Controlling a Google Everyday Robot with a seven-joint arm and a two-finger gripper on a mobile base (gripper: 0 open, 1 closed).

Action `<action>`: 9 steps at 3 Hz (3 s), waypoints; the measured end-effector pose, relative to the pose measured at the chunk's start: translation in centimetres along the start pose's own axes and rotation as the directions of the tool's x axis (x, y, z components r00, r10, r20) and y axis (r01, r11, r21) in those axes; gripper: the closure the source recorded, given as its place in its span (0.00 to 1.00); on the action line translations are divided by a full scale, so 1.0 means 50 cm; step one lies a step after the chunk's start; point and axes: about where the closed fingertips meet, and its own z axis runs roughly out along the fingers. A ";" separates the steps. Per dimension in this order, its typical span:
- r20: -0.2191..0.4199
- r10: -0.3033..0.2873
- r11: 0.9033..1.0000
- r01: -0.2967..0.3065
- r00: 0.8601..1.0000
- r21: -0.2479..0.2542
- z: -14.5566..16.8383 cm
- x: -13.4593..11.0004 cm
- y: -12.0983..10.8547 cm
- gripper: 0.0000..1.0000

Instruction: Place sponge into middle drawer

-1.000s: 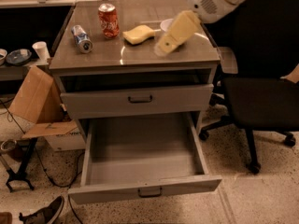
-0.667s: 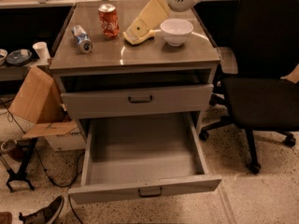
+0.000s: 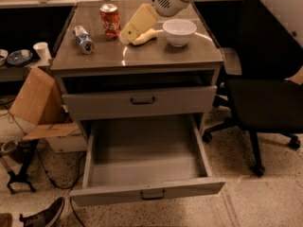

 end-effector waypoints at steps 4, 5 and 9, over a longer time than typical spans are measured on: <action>-0.103 0.113 0.968 -0.086 0.988 0.237 0.337 -0.008 -0.221 0.00; -0.084 0.171 0.946 -0.140 0.982 0.292 0.370 -0.007 -0.263 0.00; -0.115 0.196 0.951 -0.160 0.974 0.266 0.481 -0.002 -0.308 0.00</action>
Offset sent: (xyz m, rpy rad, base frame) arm 0.1594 0.0579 -0.0901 -0.1393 -0.0036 -0.0424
